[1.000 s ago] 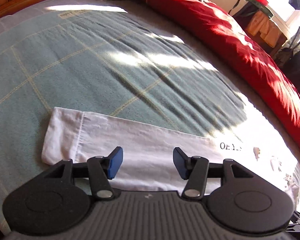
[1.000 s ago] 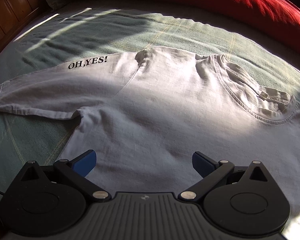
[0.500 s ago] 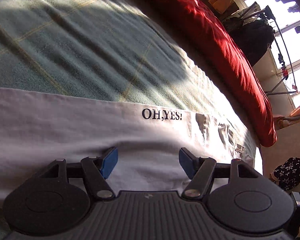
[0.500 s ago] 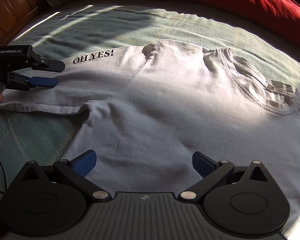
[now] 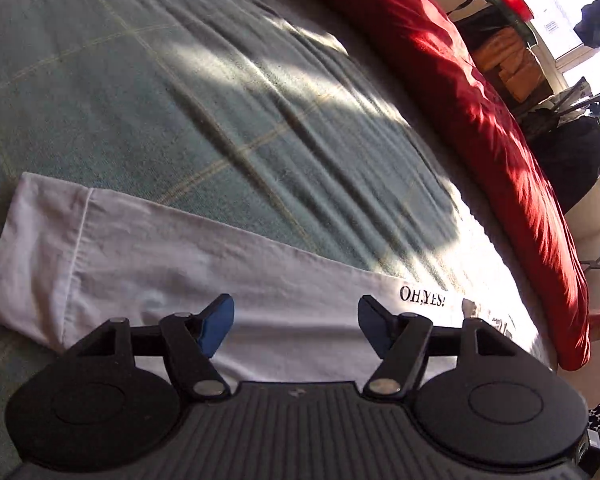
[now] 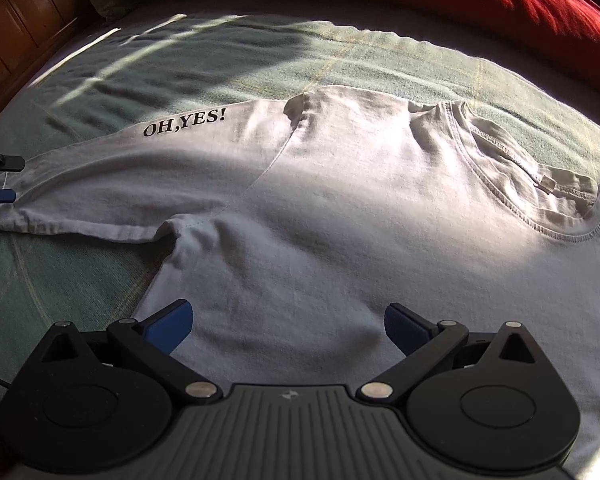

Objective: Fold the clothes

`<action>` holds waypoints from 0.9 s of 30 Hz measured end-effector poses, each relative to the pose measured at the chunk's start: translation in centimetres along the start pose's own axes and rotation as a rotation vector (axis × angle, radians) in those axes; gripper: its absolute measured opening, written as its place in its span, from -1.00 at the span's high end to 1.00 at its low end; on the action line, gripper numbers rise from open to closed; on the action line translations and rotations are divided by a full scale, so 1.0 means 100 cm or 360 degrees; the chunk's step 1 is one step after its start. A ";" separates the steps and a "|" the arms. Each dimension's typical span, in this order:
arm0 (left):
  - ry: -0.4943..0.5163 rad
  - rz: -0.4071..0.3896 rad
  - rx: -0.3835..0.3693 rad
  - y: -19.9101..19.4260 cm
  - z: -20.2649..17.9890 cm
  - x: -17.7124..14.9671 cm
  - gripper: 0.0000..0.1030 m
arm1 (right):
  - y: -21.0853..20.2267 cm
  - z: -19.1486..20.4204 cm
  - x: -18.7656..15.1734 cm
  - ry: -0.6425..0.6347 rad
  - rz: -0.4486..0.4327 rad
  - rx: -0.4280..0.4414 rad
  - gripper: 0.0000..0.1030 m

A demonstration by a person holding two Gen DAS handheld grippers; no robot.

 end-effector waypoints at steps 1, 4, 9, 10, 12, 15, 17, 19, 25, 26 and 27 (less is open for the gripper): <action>0.0011 0.0018 -0.0081 0.011 -0.013 0.001 -0.37 | 0.001 0.001 0.001 -0.0003 -0.0001 0.0000 -1.00; 0.0024 0.0134 -0.0231 0.046 -0.035 0.000 -0.43 | 0.002 0.004 0.002 -0.0004 -0.0007 0.0006 -1.00; 0.0101 0.0206 -0.0121 0.079 -0.031 0.000 -0.41 | -0.001 0.004 0.001 0.0000 -0.0026 0.0001 -1.00; 0.0173 0.0152 -0.0066 0.078 -0.032 0.005 -0.42 | -0.002 0.003 0.000 0.0002 -0.0031 -0.0008 -1.00; 0.0307 0.0095 0.0053 0.077 -0.034 0.012 -0.42 | -0.002 -0.001 -0.002 0.0010 -0.0036 -0.0027 -1.00; 0.0396 0.0078 0.0132 0.068 -0.044 0.019 -0.40 | -0.003 -0.009 -0.008 0.0052 -0.0026 -0.0043 -1.00; 0.0424 0.0090 0.0038 0.060 -0.056 0.013 -0.41 | -0.004 -0.013 -0.011 0.0085 -0.0019 -0.0049 -1.00; 0.0447 0.0114 -0.0102 0.048 -0.071 0.004 -0.42 | -0.004 -0.015 -0.013 0.0107 -0.0015 -0.0046 -1.00; 0.0668 0.0288 -0.0025 0.056 -0.069 -0.045 -0.44 | -0.005 -0.011 -0.010 0.0084 -0.0032 -0.0032 -1.00; 0.0747 0.0305 0.0040 0.055 -0.065 -0.052 -0.43 | -0.006 -0.010 -0.010 0.0076 -0.0035 -0.0033 -1.00; 0.0825 0.0322 0.0106 0.055 -0.060 -0.059 -0.44 | -0.006 -0.010 -0.010 0.0067 -0.0035 -0.0033 -1.00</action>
Point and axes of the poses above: each gripper's, at about its wrist camera, not at the fingertips, and y roughly the way its jaws point, z to its left, x to its top, the point moved 6 cm from there along y, roughly the way its jaws point, and after that the axes turned 7 degrees about -x, right-handed, at the moved point
